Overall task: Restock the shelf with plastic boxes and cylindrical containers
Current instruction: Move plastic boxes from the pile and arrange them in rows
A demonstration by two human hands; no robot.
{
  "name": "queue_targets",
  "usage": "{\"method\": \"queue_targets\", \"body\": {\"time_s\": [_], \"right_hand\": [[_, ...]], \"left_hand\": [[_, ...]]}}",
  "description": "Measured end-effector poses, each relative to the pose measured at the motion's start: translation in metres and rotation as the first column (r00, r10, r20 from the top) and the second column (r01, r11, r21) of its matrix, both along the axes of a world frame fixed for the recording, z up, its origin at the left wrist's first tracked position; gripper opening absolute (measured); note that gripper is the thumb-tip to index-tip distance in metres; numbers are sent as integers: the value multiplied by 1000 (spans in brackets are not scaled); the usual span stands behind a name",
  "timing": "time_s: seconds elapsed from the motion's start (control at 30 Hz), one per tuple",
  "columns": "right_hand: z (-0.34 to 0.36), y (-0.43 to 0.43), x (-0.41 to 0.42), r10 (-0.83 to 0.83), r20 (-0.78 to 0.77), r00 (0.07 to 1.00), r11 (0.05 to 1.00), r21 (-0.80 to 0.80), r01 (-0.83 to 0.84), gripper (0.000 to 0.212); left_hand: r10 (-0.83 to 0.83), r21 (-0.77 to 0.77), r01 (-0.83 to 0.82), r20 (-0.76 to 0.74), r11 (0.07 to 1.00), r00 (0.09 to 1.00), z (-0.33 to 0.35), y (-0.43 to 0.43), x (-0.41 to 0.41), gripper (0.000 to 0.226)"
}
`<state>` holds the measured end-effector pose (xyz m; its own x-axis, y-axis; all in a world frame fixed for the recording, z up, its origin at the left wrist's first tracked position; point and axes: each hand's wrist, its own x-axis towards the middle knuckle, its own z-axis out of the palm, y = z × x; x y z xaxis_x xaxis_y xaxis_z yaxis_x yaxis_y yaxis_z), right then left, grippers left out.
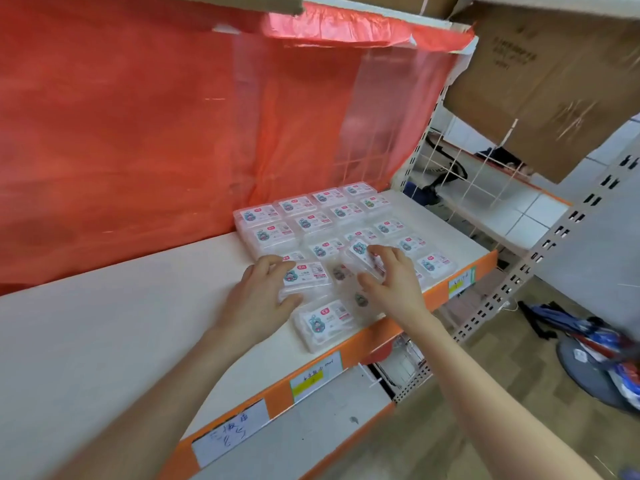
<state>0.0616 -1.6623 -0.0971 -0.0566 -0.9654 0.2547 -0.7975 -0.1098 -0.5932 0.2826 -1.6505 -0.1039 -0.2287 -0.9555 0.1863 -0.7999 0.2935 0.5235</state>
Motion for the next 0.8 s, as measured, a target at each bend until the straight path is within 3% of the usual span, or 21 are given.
{"method": "queue_targets", "body": {"time_s": [0.4, 0.8], "right_hand": [[-3, -93, -92, 111, -168, 980, 994, 26, -108, 49], [-9, -145, -142, 406, -303, 862, 914, 134, -383, 51]], "left_hand": [[140, -2, -140, 28, 990, 990, -2, -50, -87, 56], [320, 22, -323, 70, 946, 945, -14, -64, -151, 55]]}}
